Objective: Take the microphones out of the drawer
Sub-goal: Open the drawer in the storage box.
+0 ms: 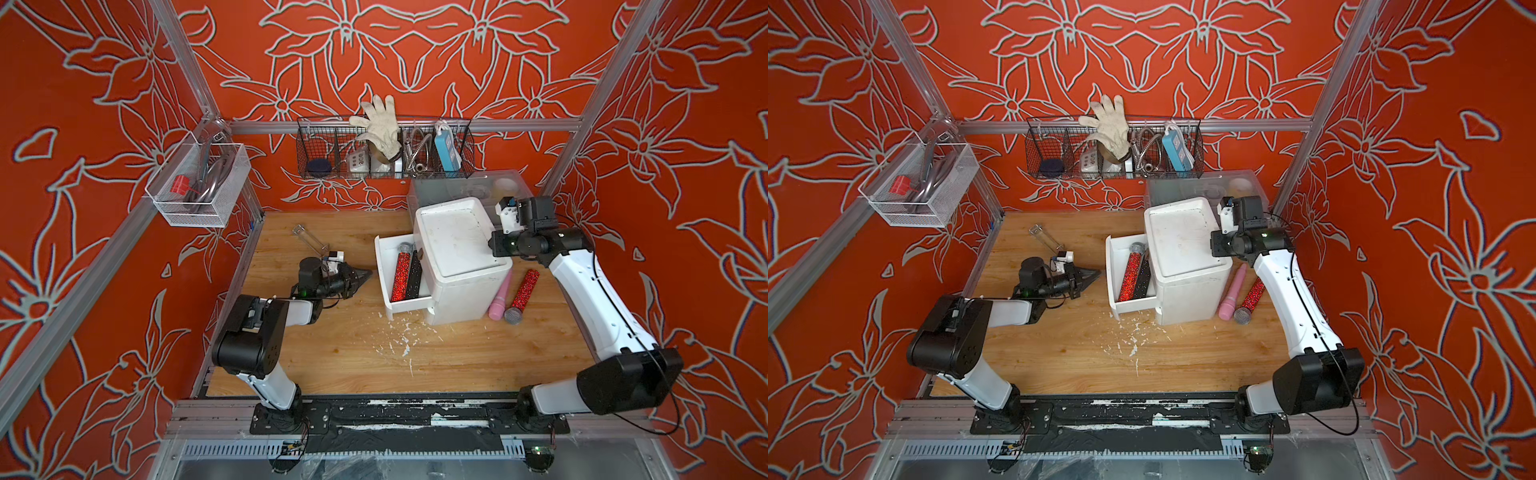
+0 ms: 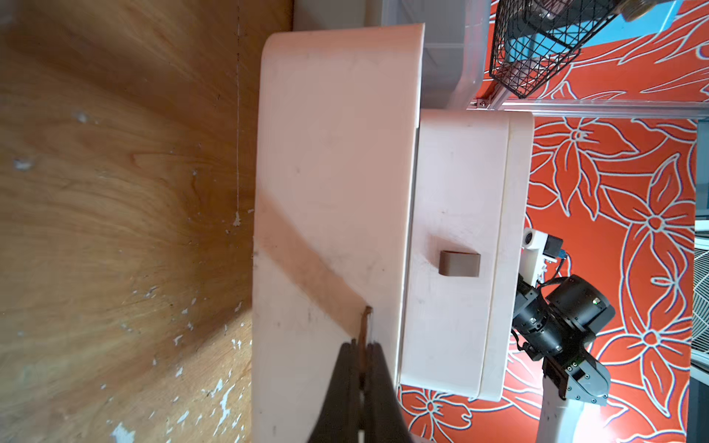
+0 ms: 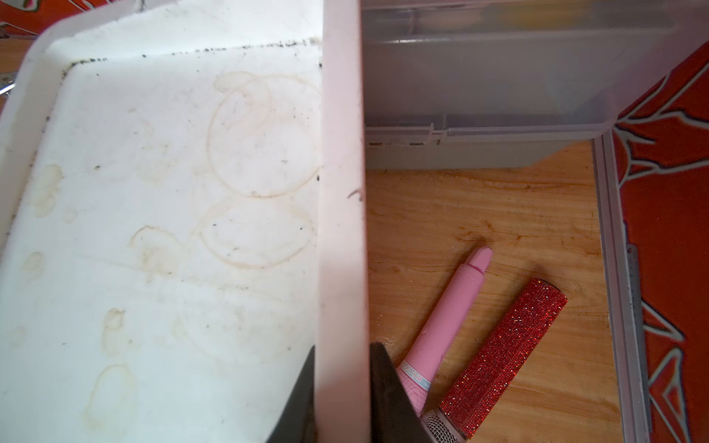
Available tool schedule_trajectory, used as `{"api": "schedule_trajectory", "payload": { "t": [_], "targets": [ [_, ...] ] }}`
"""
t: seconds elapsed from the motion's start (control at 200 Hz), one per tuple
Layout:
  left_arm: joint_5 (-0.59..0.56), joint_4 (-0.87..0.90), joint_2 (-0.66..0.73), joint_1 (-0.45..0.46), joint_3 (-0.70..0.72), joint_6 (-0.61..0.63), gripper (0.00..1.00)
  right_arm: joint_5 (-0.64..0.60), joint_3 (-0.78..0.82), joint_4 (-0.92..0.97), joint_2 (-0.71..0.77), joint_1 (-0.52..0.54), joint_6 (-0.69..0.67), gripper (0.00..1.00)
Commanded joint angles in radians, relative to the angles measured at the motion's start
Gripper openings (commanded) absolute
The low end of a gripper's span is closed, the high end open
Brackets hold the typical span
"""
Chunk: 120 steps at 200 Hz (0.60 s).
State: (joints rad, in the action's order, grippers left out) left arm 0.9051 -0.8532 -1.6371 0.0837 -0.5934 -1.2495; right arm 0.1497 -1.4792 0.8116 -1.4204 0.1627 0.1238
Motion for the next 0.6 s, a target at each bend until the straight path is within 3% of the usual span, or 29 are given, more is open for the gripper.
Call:
{"api": "schedule_trajectory", "payload": {
  "t": [0.0,0.24,0.305,0.37,0.42,0.455,0.495,0.596],
  "targets": [
    [-0.018,0.045,0.040,-0.049,0.022,0.052,0.00,0.028,-0.009,0.006,-0.030,0.004,0.075,0.04],
    [-0.006,0.061,0.051,-0.068,0.031,0.051,0.00,0.019,-0.010,0.016,-0.030,0.004,0.068,0.04],
    [0.000,0.080,0.054,-0.068,0.019,0.058,0.11,0.022,-0.010,0.018,-0.032,0.003,0.069,0.04],
    [0.004,0.104,0.061,-0.068,0.009,0.066,0.30,0.025,-0.013,0.018,-0.034,0.003,0.070,0.05],
    [0.003,0.128,0.072,-0.069,0.003,0.075,0.41,0.025,-0.020,0.021,-0.035,0.003,0.073,0.13],
    [0.004,0.151,0.084,-0.068,-0.001,0.087,0.47,0.027,-0.031,0.027,-0.040,0.003,0.070,0.25],
    [0.005,0.183,0.098,-0.068,-0.008,0.102,0.51,0.027,-0.047,0.036,-0.048,0.002,0.066,0.36],
    [0.002,0.298,0.147,-0.069,-0.032,0.160,0.61,0.019,-0.114,0.075,-0.073,0.003,0.056,0.51]
  ]
}}
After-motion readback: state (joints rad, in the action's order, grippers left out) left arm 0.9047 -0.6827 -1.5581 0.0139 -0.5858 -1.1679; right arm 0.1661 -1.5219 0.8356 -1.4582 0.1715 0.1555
